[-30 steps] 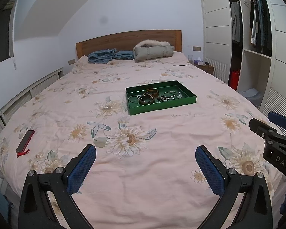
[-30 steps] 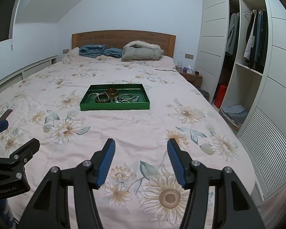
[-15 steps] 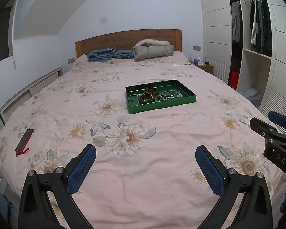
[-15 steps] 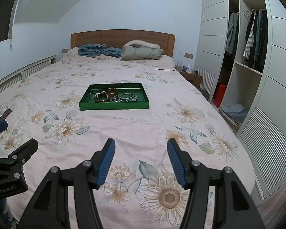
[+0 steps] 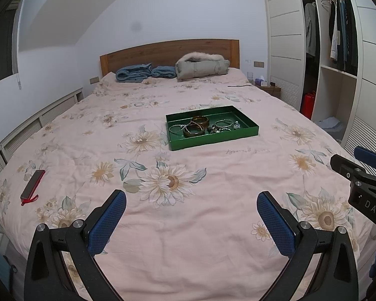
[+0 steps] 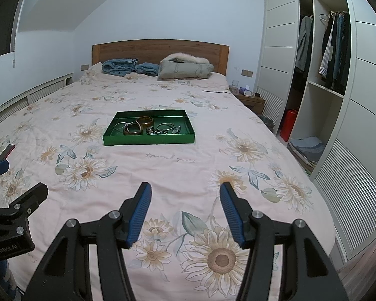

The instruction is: Organize jewelry

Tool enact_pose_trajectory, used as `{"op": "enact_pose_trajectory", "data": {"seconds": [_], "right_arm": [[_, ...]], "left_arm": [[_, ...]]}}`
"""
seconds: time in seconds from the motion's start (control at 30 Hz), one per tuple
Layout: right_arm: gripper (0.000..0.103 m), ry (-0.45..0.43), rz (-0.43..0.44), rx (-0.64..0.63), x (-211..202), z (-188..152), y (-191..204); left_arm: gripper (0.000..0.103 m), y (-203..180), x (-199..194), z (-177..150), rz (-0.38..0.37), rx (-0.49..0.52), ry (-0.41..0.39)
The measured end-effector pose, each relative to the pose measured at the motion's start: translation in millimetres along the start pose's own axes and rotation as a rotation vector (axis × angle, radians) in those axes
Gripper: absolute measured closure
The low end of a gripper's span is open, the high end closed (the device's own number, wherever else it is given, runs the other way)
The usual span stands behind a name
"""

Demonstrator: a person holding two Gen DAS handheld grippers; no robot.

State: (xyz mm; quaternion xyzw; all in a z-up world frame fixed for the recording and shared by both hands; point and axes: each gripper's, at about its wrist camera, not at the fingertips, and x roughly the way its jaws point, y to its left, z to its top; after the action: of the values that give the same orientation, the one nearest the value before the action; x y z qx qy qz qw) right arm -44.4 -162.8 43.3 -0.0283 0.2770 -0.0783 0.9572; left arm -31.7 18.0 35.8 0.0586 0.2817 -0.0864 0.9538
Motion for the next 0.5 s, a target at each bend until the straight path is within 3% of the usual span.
{"op": "enact_pose_trajectory", "data": {"seconds": [0.5], "right_arm": [[0.048, 0.003, -0.018, 0.01, -1.5, -0.5, -8.4]], "left_arm": [[0.001, 0.3, 0.0, -0.2, 0.0, 0.004, -0.002]]}}
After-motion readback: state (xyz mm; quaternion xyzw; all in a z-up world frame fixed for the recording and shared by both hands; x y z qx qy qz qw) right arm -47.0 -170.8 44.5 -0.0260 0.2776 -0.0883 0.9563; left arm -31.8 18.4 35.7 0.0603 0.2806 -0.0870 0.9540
